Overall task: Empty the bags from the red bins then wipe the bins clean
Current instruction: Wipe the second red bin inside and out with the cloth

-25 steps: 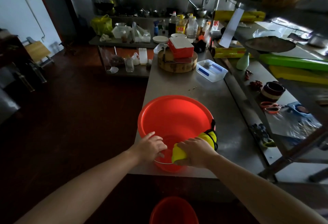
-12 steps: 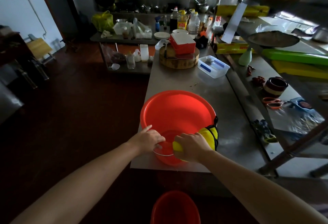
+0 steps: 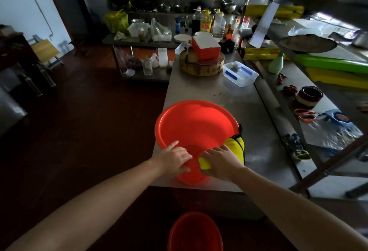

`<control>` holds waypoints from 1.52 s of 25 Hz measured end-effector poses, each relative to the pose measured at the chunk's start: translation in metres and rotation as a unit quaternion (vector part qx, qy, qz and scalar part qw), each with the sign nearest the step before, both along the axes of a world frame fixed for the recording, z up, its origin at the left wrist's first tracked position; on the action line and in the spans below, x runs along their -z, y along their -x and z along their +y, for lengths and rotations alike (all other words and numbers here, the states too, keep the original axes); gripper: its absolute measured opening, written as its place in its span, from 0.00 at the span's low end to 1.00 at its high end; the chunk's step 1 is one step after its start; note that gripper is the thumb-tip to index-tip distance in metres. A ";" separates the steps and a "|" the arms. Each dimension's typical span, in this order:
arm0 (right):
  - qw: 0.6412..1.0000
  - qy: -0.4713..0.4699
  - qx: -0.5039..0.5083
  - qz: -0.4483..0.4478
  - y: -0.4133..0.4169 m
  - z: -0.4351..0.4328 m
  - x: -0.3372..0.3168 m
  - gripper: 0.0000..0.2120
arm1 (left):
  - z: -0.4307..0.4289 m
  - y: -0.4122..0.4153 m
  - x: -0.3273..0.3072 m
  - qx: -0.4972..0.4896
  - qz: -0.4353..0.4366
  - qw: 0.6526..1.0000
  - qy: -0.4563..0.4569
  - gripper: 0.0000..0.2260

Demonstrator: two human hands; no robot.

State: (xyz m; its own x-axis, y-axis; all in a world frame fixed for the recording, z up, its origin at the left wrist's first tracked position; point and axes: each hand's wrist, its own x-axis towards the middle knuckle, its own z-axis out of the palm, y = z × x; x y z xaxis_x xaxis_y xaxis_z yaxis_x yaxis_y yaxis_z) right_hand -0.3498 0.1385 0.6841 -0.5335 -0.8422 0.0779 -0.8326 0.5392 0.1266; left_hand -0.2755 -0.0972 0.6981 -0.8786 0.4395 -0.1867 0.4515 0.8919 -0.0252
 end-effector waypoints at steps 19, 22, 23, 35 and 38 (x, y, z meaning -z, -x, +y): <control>0.998 -0.052 0.027 -0.033 -0.012 -0.007 -0.007 0.34 | 0.017 0.001 0.003 0.000 0.015 0.999 -0.038 0.20; 0.999 -0.034 -0.004 -0.038 0.001 0.014 -0.011 0.33 | -0.007 0.000 0.001 -0.011 0.009 0.998 -0.067 0.17; 0.999 -0.030 -0.011 -0.027 0.009 0.027 -0.008 0.32 | -0.022 0.001 -0.001 -0.021 0.011 0.998 -0.065 0.17; 0.997 -0.055 0.026 -0.053 -0.004 -0.005 -0.010 0.40 | 0.018 0.006 -0.011 -0.008 0.011 1.000 -0.012 0.20; 1.000 -0.022 -0.001 -0.016 0.016 0.025 -0.009 0.35 | -0.008 0.008 -0.015 -0.009 0.022 1.000 -0.011 0.17</control>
